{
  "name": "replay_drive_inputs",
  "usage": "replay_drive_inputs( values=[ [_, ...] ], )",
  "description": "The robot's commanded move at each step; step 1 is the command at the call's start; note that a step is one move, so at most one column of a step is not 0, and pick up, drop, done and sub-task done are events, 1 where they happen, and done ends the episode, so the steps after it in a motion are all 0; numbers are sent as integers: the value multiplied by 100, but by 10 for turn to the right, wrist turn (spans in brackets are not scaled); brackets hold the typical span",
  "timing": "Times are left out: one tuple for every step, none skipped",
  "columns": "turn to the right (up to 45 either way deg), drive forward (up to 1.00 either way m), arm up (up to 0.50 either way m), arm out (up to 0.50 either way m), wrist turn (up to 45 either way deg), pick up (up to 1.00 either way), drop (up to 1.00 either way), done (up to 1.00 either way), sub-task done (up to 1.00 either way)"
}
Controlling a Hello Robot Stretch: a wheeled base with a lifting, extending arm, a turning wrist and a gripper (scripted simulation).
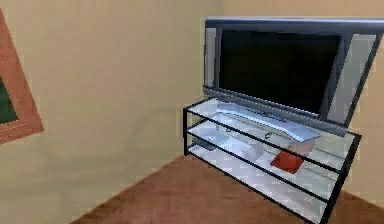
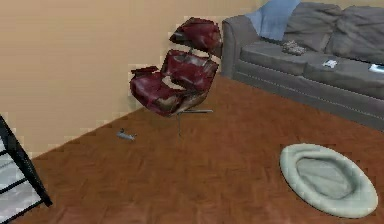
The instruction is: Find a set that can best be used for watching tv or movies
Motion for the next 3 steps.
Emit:
replay_drive_inputs(
  values=[
    [-30,0,0,0,0,0,0,0,0],
    [0,100,0,0,0,0,0,0,0],
    [0,25,0,0,0,0,0,0,0]
  ],
)
